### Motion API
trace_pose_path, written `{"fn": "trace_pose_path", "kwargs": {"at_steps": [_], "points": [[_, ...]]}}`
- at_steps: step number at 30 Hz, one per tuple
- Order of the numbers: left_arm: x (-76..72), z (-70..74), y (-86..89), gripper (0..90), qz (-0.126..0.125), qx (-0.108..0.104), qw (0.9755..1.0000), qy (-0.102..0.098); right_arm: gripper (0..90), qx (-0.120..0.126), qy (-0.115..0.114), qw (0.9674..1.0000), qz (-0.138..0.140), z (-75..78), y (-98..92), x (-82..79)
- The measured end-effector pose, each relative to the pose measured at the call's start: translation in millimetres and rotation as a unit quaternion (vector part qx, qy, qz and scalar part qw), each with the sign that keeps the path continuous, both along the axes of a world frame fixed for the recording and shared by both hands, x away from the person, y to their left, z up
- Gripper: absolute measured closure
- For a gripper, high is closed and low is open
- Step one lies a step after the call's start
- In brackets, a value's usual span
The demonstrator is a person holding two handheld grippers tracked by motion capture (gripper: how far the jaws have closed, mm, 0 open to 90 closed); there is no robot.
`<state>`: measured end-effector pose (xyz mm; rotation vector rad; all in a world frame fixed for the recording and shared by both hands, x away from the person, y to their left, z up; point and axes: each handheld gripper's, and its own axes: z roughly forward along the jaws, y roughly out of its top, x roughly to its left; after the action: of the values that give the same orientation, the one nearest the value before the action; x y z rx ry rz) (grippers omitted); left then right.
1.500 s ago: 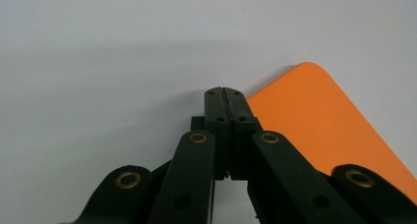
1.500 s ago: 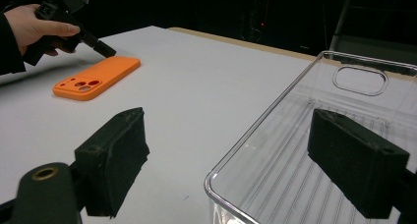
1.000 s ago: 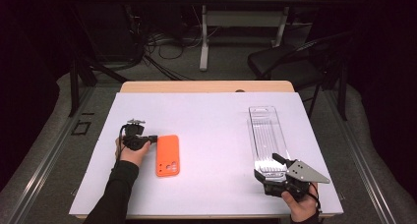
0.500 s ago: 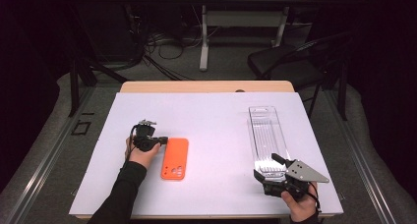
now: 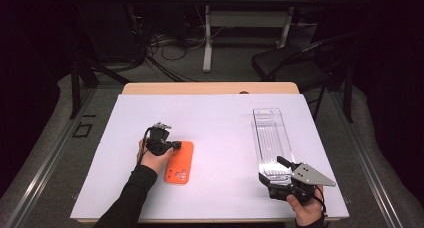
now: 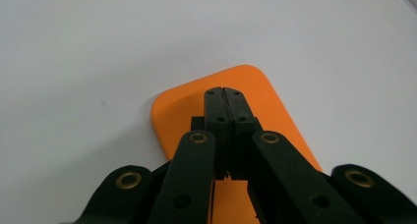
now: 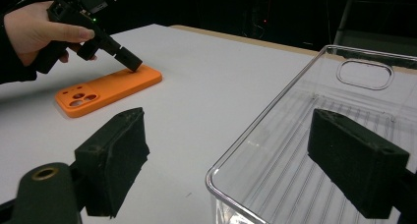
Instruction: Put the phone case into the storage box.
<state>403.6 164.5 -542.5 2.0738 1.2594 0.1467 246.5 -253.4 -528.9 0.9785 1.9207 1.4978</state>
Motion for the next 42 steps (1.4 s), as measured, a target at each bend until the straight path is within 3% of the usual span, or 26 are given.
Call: {"fn": "trace_pose_path", "kwargs": {"at_steps": [2, 6, 10, 14, 17, 29, 42], "points": [[0.8, 0.8, 2.7, 90.0, 0.013, 0.015, 0.9998, -0.008, 14.1, 0.001, 0.001, 1.0, 0.0, 0.0, -0.2, 0.1], [5.7, -0.3, 11.4, 90.0, 0.041, 0.014, 0.999, -0.006, 14.1, 0.001, -0.002, 1.0, 0.001, 0.0, 0.2, -0.3], [9.2, -1.4, 15.5, 90.0, 0.056, 0.034, 0.9978, -0.006, 14.1, 0.001, -0.001, 1.0, 0.001, 0.0, 0.2, -0.5], [14.9, -8.5, 18.0, 90.0, 0.056, 0.022, 0.998, 0.017, 14.1, 0.0, -0.002, 1.0, 0.002, 0.0, -0.7, -0.5], [15.3, -8.8, 15.7, 90.0, 0.057, 0.021, 0.9981, 0.013, 14.1, 0.0, 0.0, 1.0, 0.001, -0.1, -1.5, -0.4], [8.3, -8.9, -5.2, 90.0, -0.002, 0.014, 0.9999, 0.008, 14.1, 0.0, 0.002, 1.0, 0.002, 0.0, -2.3, -0.7], [-2.6, -8.3, -25.7, 90.0, -0.049, 0.022, 0.9985, 0.003, 14.1, -0.003, -0.001, 1.0, 0.004, 0.5, -3.0, -0.5]]}}
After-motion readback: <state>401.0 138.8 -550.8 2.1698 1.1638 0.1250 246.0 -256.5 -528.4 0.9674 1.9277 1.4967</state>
